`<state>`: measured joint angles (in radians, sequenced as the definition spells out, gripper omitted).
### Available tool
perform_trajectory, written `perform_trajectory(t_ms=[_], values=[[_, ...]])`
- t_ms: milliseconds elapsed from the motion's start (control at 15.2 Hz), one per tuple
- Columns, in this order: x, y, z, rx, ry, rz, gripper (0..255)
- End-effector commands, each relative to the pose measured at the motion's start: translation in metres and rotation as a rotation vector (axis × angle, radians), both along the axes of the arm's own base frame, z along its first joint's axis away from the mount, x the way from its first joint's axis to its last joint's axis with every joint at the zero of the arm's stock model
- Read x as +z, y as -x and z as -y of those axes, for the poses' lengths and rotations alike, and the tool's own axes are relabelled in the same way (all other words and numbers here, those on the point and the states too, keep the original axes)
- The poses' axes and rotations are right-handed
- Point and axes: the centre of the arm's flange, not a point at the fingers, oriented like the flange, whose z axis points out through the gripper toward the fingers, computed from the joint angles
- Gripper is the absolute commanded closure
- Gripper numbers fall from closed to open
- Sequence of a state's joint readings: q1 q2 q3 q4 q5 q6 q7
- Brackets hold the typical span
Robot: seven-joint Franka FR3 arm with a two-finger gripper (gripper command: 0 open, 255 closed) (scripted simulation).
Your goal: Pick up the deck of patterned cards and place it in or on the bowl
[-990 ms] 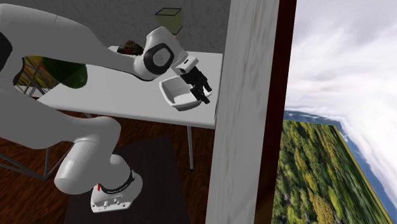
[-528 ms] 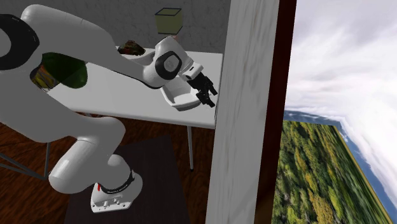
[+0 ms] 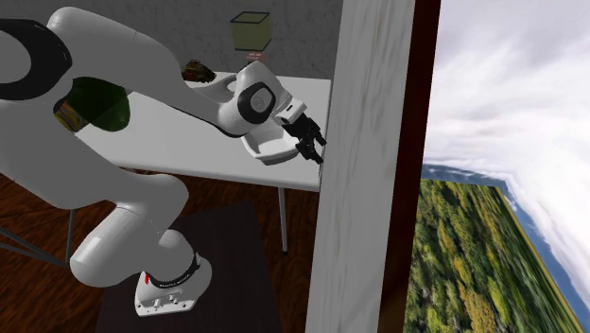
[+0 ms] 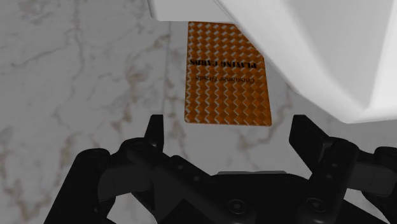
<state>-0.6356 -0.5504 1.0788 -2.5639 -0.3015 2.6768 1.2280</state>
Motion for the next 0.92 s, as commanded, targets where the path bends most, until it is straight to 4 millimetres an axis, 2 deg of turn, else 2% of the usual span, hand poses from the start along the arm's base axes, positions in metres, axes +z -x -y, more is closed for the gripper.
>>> perform_trajectory(t_ms=[0,66,132,726,858], values=[[0.0,0.0,0.0,0.0,0.0,0.0,0],[0.0,0.0,0.0,0.0,0.0,0.0,0],[0.0,0.0,0.0,0.0,0.0,0.0,255],[0.0,0.0,0.0,0.0,0.0,0.0,255],[0.01,0.0,0.0,0.0,0.0,0.0,255]])
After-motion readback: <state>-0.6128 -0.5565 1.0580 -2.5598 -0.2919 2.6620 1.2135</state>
